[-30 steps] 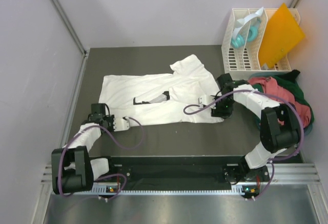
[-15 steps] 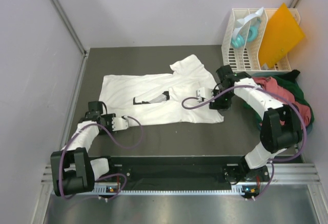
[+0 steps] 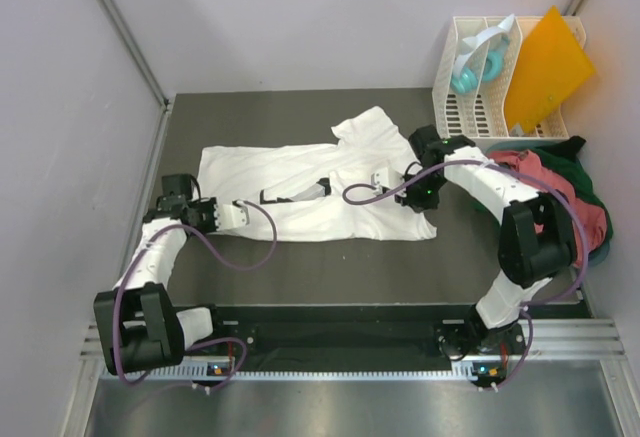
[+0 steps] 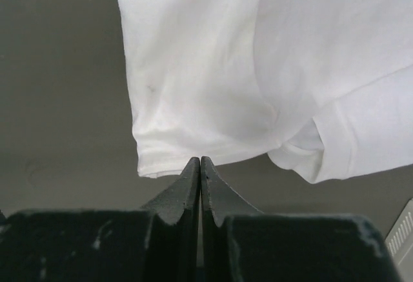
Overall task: Fold and stack the t-shirts
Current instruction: Fold the flattened tshirt in 1/3 of the way
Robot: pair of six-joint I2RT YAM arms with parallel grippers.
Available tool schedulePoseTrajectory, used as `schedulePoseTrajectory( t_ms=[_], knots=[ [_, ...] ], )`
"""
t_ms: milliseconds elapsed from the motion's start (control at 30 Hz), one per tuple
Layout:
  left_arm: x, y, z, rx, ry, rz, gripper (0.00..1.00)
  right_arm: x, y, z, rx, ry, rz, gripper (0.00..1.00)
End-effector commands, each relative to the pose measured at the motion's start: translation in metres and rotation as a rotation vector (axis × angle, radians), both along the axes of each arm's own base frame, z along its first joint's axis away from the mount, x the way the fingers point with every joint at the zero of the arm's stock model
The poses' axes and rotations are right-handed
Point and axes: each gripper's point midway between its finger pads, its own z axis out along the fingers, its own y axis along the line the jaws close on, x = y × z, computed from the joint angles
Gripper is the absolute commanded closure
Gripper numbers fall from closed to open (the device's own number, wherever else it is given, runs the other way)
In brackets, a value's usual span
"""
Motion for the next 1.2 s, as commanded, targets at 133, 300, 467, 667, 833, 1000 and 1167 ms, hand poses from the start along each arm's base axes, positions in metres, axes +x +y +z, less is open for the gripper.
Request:
schedulePoseTrajectory(
  t_ms=[133,300,467,667,833,1000,1167],
  knots=[
    [-0.004,-0.020,0.008,-0.120,0.033,-0.034,1.00,-0.005,0.009,-0.022,0.022,0.042,-0.024,1.00],
    [-0.022,-0.016,0.005,-0.070,0.116,-0.075,1.00,-0.006,0.006,-0.027,0.007,0.044,-0.032,1.00],
    [-0.038,-0.014,0.003,-0.039,0.188,-0.131,0.45,-0.005,0.005,-0.030,-0.002,0.043,-0.035,0.99],
    [-0.049,-0.011,0.011,-0.017,0.262,-0.186,0.51,-0.004,0.004,-0.031,-0.010,0.043,-0.039,0.98],
    [-0.016,-0.002,0.013,-0.032,0.152,-0.085,0.90,-0.002,0.005,-0.034,-0.009,0.042,-0.041,0.98],
    [-0.010,-0.005,-0.013,-0.081,0.195,-0.056,1.00,-0.001,0.004,-0.042,-0.014,0.046,-0.049,1.00],
    [-0.016,-0.014,-0.034,-0.135,0.255,-0.062,1.00,-0.002,0.002,-0.049,-0.025,0.051,-0.051,1.00]
  ],
)
